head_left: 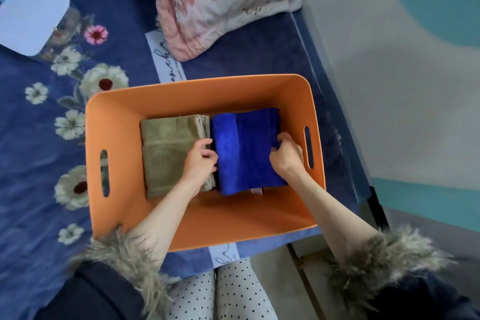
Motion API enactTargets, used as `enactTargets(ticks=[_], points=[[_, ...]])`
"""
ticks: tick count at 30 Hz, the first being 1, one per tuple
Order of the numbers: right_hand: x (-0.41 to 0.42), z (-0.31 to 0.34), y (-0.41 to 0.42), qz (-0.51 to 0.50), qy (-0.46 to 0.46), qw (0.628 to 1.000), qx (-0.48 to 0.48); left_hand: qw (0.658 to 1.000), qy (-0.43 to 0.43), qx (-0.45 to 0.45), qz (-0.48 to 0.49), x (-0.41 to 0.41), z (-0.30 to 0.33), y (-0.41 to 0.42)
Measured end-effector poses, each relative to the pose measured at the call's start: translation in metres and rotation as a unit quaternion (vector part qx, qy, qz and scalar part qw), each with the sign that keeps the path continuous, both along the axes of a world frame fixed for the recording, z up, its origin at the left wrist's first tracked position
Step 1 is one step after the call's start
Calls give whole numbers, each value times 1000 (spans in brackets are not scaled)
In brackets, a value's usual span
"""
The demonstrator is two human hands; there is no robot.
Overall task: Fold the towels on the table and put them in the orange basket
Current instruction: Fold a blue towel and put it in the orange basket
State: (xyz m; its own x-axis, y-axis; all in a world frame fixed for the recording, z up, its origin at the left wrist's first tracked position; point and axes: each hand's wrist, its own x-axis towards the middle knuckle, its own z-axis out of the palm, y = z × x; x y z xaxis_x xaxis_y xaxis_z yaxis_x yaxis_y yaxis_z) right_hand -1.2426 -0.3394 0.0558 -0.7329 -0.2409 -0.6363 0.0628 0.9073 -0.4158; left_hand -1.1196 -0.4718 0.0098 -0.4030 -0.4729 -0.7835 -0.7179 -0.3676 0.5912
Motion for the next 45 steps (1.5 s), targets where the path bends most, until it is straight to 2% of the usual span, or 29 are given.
enactTargets(ticks=[3,5,7,9,10,12,15,17,23,27,29,31,34,36,40,42,45], points=[[6,-1,-1,15,8,1000,25,991,-1,-103,-91,4,1,3],[13,3,2,79,22,996,39,953,47,-220,-202,7,6,9],[19,7,6,233,37,968,89,867,67,-324,-373,7,10,16],[21,2,6,402,81,896,170,762,26,-379,-524,4,6,20],[18,-4,3,457,104,857,213,726,0,-392,-566,1,3,21],[10,-19,-3,506,132,803,284,676,-39,-406,-614,-5,-9,17],[-1,-48,-7,528,154,760,348,628,-66,-425,-649,-11,-32,6],[-4,-58,-4,527,148,757,357,621,-70,-424,-655,-11,-40,0],[-13,-76,-7,534,130,763,341,637,-76,-401,-654,-20,-59,0],[-12,-69,-8,536,130,769,323,640,-78,-353,-678,-25,-45,-6],[-5,-56,-5,515,115,797,293,646,-73,-335,-682,-25,-31,-9],[4,-41,0,467,88,849,232,656,-65,-338,-671,-22,-14,-8],[19,-2,11,396,87,902,147,696,-47,-345,-628,-8,20,-3],[29,28,18,363,110,919,104,721,-25,-342,-602,3,45,2],[41,90,36,294,197,934,52,751,23,-363,-551,16,99,8],[47,117,48,258,234,936,59,758,46,-374,-532,18,126,14],[59,159,75,189,309,929,76,748,98,-390,-528,13,169,30]])
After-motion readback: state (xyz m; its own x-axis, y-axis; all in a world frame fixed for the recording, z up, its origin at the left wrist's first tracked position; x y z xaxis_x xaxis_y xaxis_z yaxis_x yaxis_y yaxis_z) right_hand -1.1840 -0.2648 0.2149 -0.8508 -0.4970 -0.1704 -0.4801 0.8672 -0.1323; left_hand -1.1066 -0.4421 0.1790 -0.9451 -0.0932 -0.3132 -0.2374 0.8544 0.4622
